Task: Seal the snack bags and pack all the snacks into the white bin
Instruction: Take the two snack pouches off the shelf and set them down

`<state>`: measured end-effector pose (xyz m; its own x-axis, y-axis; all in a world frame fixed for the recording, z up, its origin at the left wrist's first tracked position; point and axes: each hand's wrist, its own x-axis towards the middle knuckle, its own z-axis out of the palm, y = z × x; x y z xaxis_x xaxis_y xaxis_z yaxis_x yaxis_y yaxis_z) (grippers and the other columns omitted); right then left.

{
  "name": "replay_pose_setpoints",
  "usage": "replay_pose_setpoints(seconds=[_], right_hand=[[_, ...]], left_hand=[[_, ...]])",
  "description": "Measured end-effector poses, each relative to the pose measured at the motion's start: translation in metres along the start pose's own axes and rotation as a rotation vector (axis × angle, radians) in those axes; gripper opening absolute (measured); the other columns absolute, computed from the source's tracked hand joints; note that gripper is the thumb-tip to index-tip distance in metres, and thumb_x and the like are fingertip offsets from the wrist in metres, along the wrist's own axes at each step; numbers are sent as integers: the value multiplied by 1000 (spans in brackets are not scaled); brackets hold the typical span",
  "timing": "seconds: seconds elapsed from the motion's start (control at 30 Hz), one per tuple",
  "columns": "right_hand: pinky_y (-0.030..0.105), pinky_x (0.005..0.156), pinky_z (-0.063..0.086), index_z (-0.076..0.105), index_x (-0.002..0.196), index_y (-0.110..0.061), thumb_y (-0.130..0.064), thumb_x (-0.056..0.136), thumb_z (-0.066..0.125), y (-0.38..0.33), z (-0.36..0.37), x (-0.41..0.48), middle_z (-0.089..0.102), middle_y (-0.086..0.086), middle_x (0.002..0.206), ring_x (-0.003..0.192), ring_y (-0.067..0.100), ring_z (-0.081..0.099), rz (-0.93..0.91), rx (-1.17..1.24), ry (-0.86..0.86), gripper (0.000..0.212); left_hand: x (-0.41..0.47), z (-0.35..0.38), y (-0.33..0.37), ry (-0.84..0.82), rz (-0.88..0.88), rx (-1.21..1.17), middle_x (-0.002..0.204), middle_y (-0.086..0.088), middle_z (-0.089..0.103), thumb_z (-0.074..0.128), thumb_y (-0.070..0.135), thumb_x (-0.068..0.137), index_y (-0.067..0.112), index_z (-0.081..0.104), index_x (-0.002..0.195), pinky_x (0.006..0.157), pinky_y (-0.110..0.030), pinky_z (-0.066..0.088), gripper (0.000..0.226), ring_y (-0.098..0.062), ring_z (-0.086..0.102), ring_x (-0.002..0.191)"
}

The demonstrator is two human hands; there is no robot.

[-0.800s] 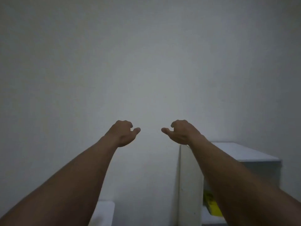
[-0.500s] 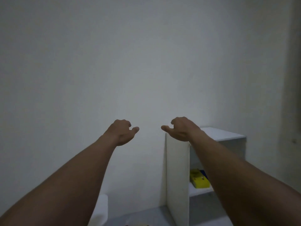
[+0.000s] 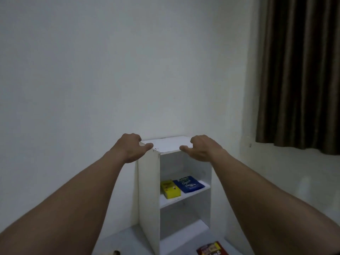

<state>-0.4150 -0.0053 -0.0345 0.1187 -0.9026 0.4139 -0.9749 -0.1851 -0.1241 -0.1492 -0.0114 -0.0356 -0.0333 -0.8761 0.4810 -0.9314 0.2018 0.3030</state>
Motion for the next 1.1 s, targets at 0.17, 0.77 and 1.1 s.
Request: replay_pose_setpoints(seconds=[0.17,0.77,1.1], right_hand=[[39,87,49,60,122,-6,-65,92,42,68,-12,-3,62,11,122,105,27,59,40,-1,8,68],[29,77,41,57,126,-11,-58,95,47,210,59,43,61,8,125,106,23,59,-9,59,-104,58],[39,86,54,60,120,-12,-64,91,48,227,150,132,65,7,119,98,23,62,-16,111,-159,60]], left_hand=[[10,37,63,-21,17,-32,136,-9,58,53,68,83,9,54,135,100,-36,47,79,-25,55,123],[62,182,161,-101,-73,-39,135,-11,59,59,66,80,9,54,133,97,-38,49,78,-27,57,119],[117,271,123,-191,-217,-153,130,-12,57,64,51,85,9,53,131,90,-38,50,63,-26,57,112]])
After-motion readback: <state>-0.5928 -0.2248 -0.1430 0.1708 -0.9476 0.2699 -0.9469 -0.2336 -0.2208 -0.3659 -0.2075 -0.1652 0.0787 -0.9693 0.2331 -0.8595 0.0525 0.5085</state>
